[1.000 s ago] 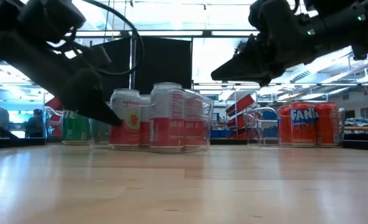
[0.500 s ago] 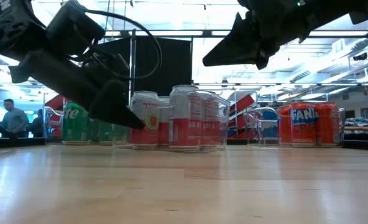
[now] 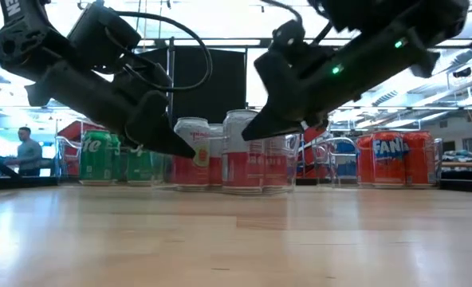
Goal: Sort soda cans
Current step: Adjust the transparent bin from middle left to top center
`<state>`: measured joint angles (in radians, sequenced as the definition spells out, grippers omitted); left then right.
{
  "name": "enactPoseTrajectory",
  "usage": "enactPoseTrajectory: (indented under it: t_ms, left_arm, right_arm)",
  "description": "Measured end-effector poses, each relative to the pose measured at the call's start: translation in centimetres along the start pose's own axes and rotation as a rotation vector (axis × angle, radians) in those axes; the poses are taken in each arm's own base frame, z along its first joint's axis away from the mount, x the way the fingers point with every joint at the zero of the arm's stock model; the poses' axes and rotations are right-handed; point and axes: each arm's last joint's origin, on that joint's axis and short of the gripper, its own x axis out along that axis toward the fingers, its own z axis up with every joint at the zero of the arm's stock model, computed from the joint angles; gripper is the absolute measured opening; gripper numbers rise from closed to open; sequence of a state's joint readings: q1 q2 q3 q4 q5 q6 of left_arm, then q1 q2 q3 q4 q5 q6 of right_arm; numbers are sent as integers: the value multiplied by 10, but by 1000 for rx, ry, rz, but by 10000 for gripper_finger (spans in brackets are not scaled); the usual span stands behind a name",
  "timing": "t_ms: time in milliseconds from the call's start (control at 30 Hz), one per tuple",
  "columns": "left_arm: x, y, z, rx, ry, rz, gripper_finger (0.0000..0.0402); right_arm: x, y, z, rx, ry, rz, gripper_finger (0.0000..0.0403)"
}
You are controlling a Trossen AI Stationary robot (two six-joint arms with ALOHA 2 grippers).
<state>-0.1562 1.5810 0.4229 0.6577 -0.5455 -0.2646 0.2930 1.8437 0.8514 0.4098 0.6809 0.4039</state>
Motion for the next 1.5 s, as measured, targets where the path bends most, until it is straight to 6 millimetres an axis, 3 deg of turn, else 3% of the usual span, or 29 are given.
enactPoseTrajectory:
  t_ms: [633, 800, 1067, 1267, 1500]
  left_arm:
    - [-18, 6, 6, 19, 91, -24, 1]
    - [-27, 10, 12, 29, 104, -25, 1]
    - [-33, 12, 14, 38, 114, -24, 1]
    - [-28, 18, 15, 16, 117, 9, 1]
    - [-23, 29, 17, -4, 118, 52, 1]
  right_arm:
    - [20, -42, -1, 50, 64, -273, 0]
    - [17, -44, 11, 65, 39, -237, 0]
    - [9, -19, 25, 12, -34, 75, 0]
    - [12, -26, 23, 31, -4, 17, 0]
    - [24, -53, 18, 78, 59, -158, 0]
